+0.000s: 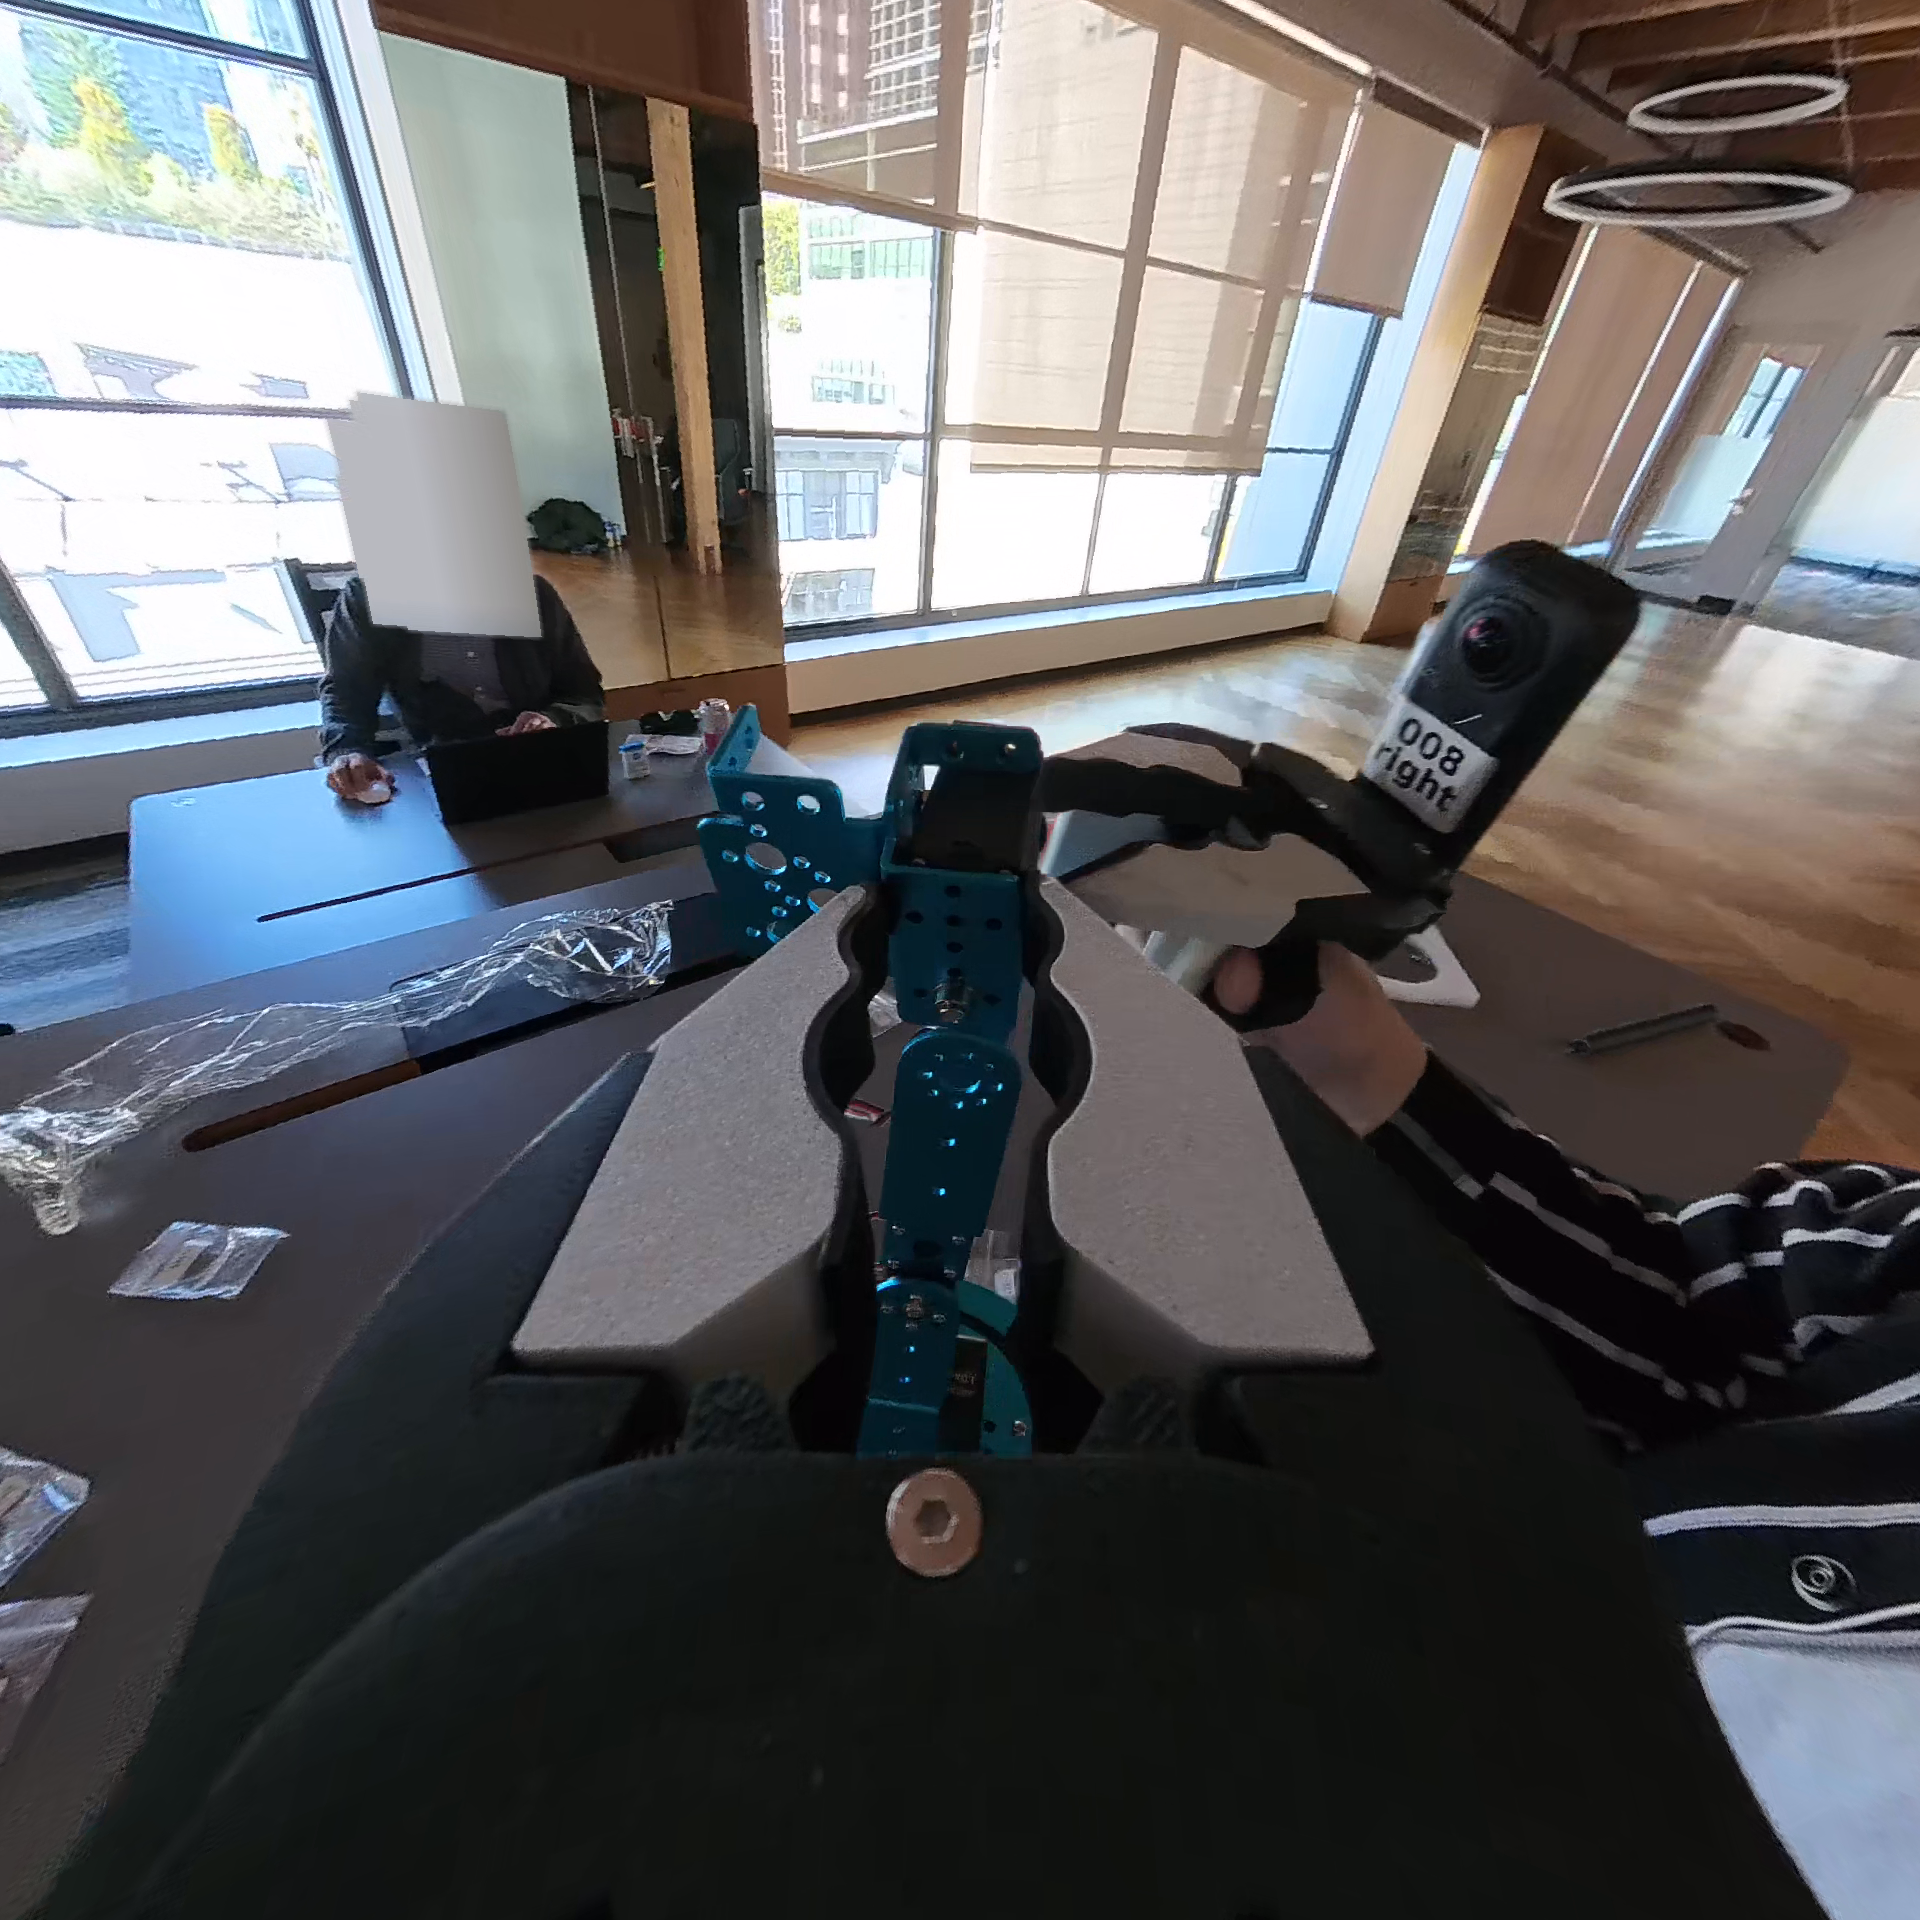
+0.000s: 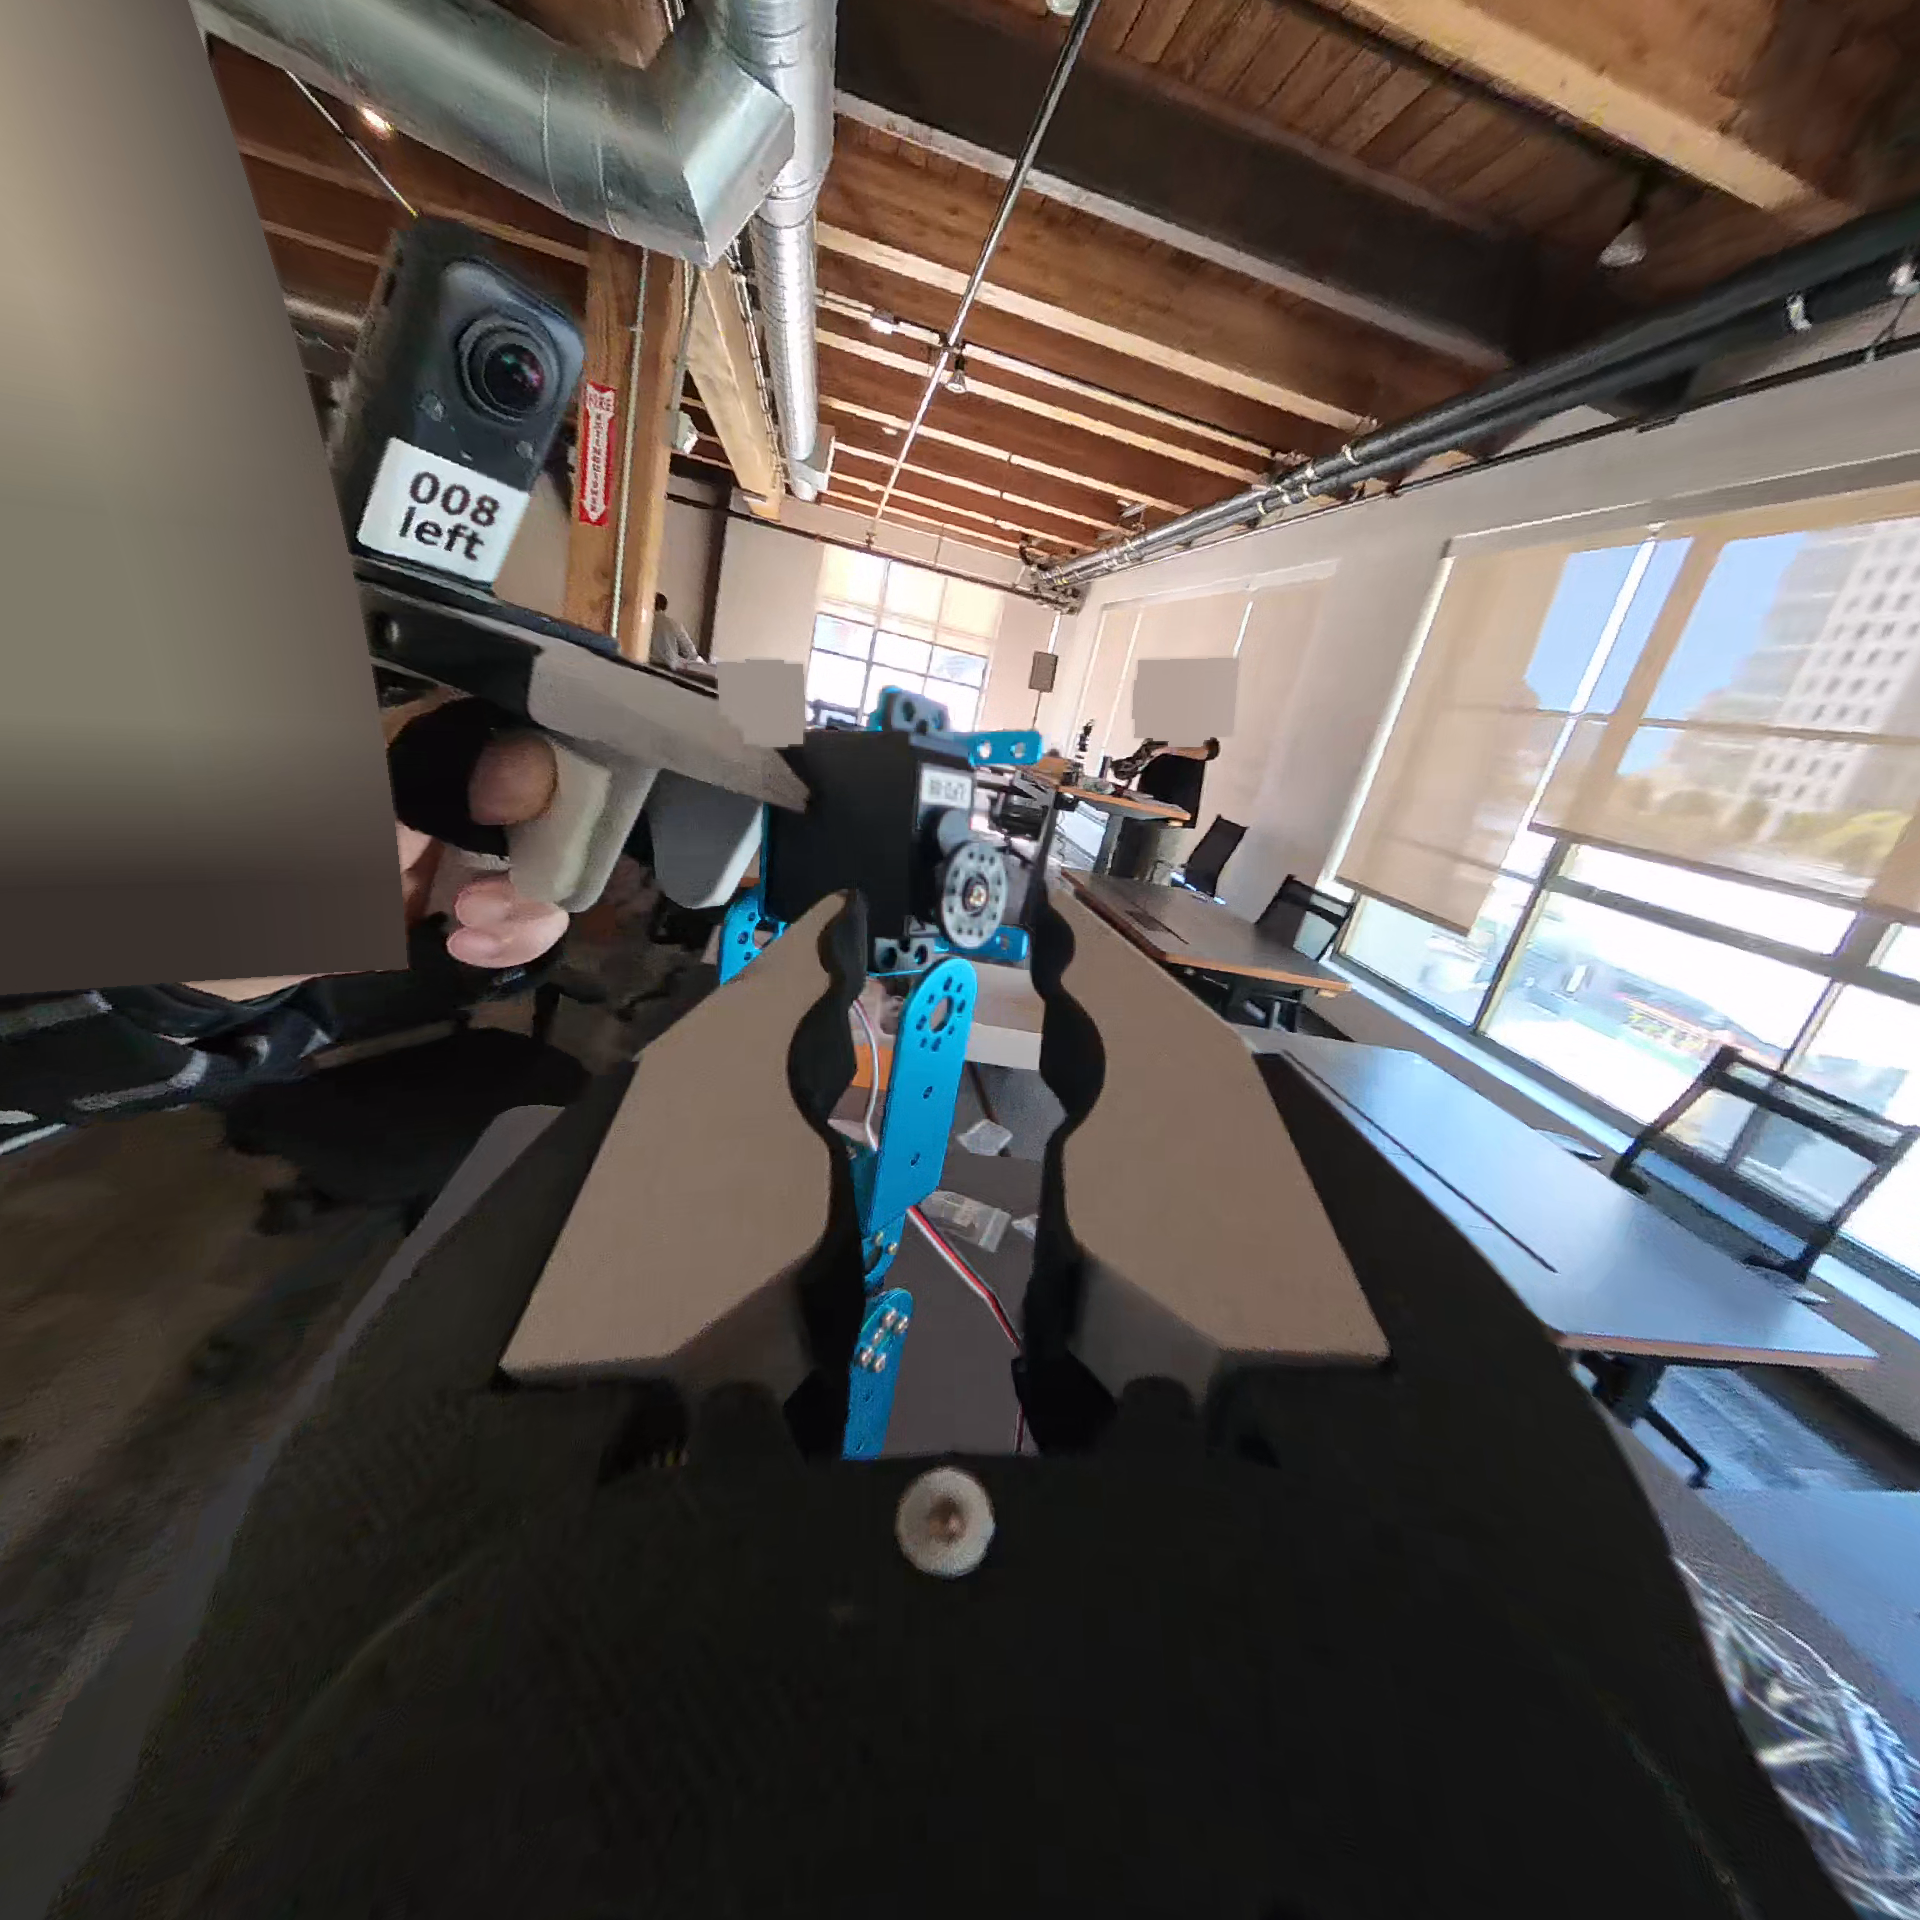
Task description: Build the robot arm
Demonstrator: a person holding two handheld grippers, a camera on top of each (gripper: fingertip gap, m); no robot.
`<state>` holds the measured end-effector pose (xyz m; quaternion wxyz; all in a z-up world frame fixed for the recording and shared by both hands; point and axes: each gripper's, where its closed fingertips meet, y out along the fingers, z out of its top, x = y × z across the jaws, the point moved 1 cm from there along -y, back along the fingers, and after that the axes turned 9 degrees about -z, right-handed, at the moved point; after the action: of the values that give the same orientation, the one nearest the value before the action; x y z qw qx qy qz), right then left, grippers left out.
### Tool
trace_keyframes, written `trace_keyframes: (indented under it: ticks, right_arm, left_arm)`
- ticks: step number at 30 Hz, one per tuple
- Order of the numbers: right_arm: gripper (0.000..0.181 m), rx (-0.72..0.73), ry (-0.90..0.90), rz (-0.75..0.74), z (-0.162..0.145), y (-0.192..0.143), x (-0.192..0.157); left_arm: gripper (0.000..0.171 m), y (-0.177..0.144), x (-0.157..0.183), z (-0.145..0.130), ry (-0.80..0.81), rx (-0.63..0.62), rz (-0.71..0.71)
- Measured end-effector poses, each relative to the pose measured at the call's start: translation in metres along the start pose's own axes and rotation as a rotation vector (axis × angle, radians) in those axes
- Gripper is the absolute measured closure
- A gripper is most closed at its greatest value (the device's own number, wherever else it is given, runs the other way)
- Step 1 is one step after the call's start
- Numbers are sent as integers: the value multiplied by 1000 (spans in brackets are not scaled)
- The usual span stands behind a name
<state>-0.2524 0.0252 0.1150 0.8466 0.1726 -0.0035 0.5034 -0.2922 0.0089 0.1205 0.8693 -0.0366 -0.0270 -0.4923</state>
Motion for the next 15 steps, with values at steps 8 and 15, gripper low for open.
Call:
trace_keyframes:
  ticks: [8,15]
  right_arm:
    - [148,55,213,188,-2,1,-13]
    - [144,98,215,97,2,4,-5]
  left_arm:
    - [148,0,12,1,94,58,-140]
    - [148,-5,-3,11,-84,177,-223]
